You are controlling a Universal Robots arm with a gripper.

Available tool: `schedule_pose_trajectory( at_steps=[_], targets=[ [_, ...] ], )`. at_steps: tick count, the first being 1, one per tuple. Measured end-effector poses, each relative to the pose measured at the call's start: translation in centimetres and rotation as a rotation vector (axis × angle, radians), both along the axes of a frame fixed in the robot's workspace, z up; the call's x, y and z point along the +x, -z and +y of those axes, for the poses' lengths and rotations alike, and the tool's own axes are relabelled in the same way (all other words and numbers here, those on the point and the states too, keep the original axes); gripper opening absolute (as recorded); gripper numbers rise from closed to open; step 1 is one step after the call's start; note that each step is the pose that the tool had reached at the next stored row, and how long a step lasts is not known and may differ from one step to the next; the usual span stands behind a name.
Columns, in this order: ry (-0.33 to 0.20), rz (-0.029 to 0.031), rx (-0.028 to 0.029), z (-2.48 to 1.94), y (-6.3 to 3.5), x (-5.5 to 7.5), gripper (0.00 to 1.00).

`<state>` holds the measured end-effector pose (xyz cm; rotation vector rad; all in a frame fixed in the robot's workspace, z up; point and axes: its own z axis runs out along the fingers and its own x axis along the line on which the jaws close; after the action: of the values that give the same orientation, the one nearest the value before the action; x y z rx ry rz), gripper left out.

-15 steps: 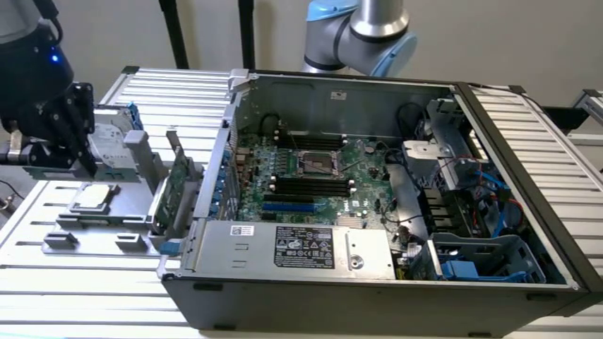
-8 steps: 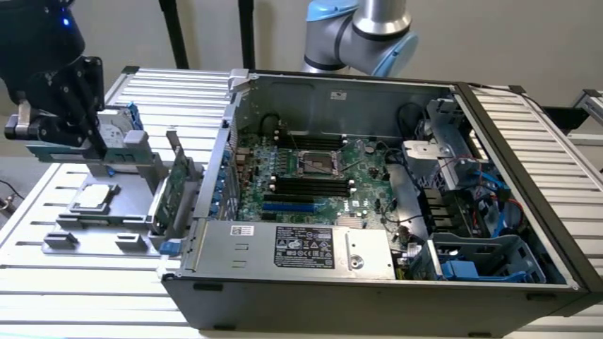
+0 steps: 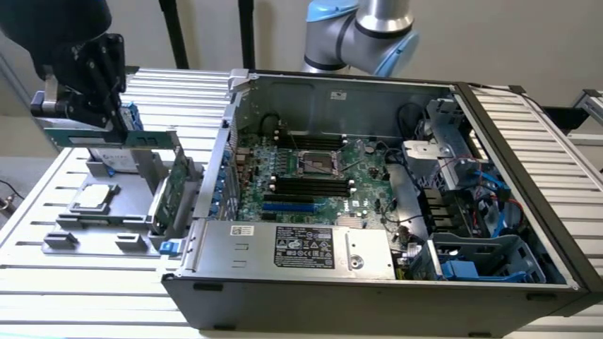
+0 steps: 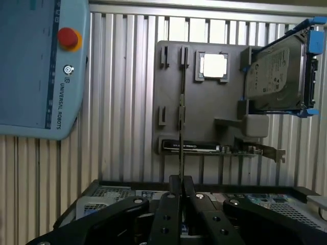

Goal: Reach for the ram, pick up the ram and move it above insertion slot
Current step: 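Pick up the ram and move it above insertion slot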

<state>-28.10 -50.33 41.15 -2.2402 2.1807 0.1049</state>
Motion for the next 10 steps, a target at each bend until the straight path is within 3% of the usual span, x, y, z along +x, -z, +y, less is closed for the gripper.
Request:
schedule_pose_trajectory(
  at_steps=[10],
  targets=[
    [-0.010, 0.0009, 0.0187, 0.00, -0.74, 4.5, 0.13]
  ],
)
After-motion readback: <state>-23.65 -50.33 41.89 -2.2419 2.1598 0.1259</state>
